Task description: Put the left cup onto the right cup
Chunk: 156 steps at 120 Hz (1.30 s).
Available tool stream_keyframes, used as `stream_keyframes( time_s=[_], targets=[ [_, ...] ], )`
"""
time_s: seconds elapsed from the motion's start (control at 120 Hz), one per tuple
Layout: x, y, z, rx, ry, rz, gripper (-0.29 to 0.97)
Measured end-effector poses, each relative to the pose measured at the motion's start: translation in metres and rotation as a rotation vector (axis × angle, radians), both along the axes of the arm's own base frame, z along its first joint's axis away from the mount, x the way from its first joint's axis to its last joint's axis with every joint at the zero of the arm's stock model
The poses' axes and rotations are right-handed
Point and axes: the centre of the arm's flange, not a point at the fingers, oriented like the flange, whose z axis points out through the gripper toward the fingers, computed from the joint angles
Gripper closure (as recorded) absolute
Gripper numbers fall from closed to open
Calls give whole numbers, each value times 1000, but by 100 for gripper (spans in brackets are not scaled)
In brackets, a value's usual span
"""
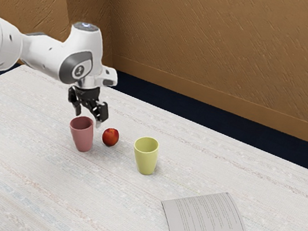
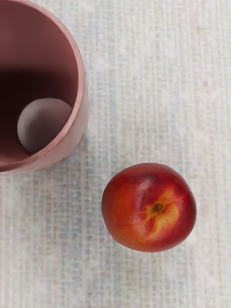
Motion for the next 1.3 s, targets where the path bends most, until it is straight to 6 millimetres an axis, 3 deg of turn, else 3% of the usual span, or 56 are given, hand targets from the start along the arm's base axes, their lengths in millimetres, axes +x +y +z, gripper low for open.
stream_keyframes(
  time_s=[0.342, 0.533, 0.733, 0.85, 1.067, 1.3],
  targets=[
    [-7, -11, -27, -18, -5, 2, 0],
    [-2, -9, -32, -16, -23, 5, 0],
    [0, -7, -53, -16, -17, 5, 4],
    [1, -2, -62, -16, -19, 12, 16],
    [2, 4, -64, -15, -34, 16, 57],
    [2, 4, -63, -13, -38, 14, 74]
  ],
)
